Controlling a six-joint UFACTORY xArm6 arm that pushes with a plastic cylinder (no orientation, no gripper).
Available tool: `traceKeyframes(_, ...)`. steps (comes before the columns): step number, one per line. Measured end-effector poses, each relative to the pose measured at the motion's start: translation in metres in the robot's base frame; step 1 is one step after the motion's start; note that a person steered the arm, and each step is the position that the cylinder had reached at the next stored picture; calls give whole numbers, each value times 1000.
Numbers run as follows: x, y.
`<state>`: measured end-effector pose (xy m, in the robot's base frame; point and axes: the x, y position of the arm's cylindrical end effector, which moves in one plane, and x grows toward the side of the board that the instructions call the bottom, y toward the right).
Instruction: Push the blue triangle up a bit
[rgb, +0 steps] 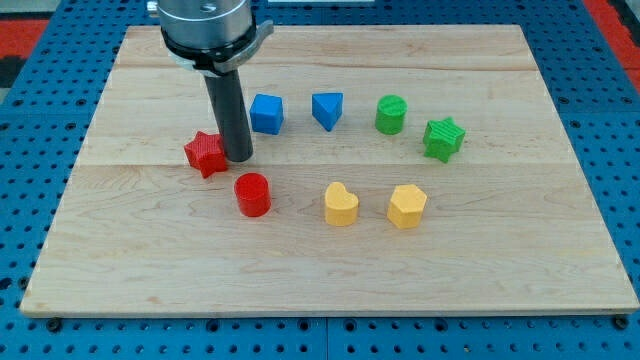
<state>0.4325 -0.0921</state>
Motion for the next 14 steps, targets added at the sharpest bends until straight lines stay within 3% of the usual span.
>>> traceKeyframes(3,-1,22)
traceKeyframes(4,21,39)
traceKeyframes(6,13,120)
traceKeyframes(9,-60,118)
traceKeyframes(11,-43,120)
traceKeyframes(14,-80,92)
